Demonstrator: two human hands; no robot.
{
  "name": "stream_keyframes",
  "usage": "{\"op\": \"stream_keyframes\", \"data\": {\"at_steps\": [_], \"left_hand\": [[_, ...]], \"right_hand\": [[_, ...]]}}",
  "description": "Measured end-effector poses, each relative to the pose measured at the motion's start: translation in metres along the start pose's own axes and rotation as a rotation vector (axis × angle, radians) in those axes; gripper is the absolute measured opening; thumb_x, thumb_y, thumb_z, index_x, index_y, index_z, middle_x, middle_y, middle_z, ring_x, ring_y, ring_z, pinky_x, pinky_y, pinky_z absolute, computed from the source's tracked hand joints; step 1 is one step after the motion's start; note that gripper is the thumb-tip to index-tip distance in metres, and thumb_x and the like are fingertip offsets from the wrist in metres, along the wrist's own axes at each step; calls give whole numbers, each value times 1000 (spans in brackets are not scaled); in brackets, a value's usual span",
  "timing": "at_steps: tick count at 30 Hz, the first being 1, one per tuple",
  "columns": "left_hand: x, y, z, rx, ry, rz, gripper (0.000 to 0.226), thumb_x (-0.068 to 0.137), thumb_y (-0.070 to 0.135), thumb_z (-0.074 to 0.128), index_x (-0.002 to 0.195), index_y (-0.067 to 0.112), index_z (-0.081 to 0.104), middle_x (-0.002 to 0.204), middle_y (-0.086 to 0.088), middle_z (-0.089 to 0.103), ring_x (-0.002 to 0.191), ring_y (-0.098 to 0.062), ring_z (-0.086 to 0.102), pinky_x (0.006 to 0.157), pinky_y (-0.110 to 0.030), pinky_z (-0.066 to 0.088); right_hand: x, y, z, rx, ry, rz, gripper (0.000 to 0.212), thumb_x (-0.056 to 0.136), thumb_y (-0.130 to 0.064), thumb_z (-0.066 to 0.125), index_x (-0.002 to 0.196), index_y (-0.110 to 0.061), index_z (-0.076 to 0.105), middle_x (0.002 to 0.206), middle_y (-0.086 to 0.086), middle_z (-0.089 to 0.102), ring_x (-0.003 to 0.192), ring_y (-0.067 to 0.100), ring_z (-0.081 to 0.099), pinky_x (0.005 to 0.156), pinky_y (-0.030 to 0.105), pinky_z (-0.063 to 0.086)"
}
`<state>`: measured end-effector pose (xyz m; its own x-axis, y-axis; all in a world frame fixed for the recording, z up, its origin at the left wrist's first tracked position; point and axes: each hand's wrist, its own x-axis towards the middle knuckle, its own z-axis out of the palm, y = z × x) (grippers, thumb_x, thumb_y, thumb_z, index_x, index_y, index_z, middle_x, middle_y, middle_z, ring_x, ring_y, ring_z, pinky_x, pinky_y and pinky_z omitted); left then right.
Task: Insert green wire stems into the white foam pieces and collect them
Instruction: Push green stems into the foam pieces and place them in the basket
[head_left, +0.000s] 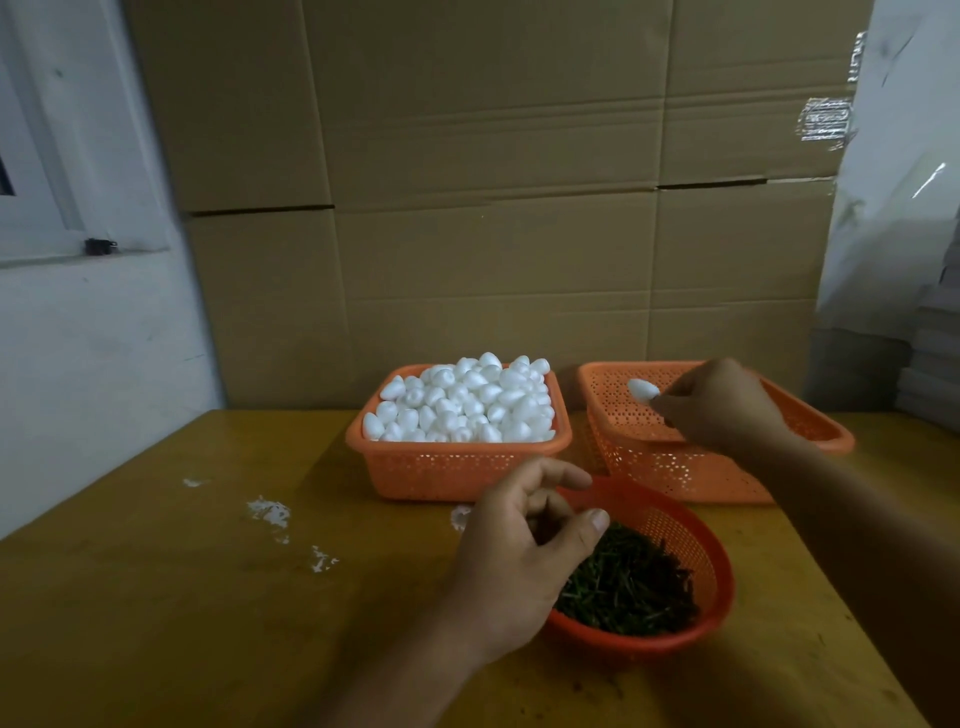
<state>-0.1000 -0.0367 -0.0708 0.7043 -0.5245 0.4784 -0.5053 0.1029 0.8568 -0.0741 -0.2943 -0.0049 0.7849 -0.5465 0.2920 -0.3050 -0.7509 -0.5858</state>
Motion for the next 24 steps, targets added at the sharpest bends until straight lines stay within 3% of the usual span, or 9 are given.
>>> {"op": "stream_keyframes", "data": {"at_steps": [2, 5, 9, 12, 14, 18, 24], "left_hand": [[0, 0, 0, 11, 3, 7, 24, 85, 37, 71, 108, 30, 64, 68, 12, 61, 62, 2, 56, 63, -16, 44], [1, 0, -1, 22, 3, 22, 23, 85, 36, 71, 106, 31, 64, 68, 11, 61, 63, 1, 57, 62, -16, 45], [0, 0, 0, 59, -18, 24, 25, 81, 49, 68, 104, 41, 62, 71, 11, 61, 65, 2, 57, 65, -18, 45], [-1, -2, 2, 87, -28, 25, 27, 81, 53, 67, 106, 44, 61, 73, 13, 62, 66, 0, 58, 65, -27, 48], [-2, -3, 3, 106, -32, 18, 27, 82, 55, 67, 106, 45, 61, 75, 13, 64, 67, -3, 59, 68, -35, 52], [-2, -2, 2, 111, -38, 14, 27, 82, 54, 67, 106, 45, 61, 75, 14, 64, 69, -2, 61, 70, -33, 54], [-3, 1, 4, 121, -40, 12, 28, 82, 54, 66, 106, 42, 61, 75, 13, 63, 67, -18, 59, 71, -45, 53]], "right_hand": [[15, 3, 4, -170, -64, 65, 54, 82, -60, 70, 78, -7, 70, 67, 8, 70, 62, 26, 67, 64, 38, 56], [30, 6, 11, -316, -149, 111, 51, 79, -58, 75, 77, -10, 60, 74, 7, 64, 75, 25, 65, 79, 42, 58], [34, 1, 10, -415, -247, 126, 32, 88, -38, 73, 93, -7, 65, 80, 7, 63, 73, 21, 62, 61, 28, 51], [33, -5, 11, -475, -319, 136, 27, 98, -25, 59, 112, -3, 65, 102, 11, 67, 93, 24, 65, 84, 32, 56], [31, -9, 10, -516, -362, 139, 31, 102, -24, 51, 120, -3, 63, 116, 12, 66, 107, 24, 64, 93, 31, 51], [29, -12, 10, -557, -412, 135, 30, 103, -25, 48, 119, -5, 65, 98, 6, 62, 90, 17, 61, 87, 28, 50], [31, -12, 16, -500, -349, 105, 27, 99, -22, 51, 114, -4, 66, 88, 6, 58, 85, 20, 58, 83, 33, 50]]}}
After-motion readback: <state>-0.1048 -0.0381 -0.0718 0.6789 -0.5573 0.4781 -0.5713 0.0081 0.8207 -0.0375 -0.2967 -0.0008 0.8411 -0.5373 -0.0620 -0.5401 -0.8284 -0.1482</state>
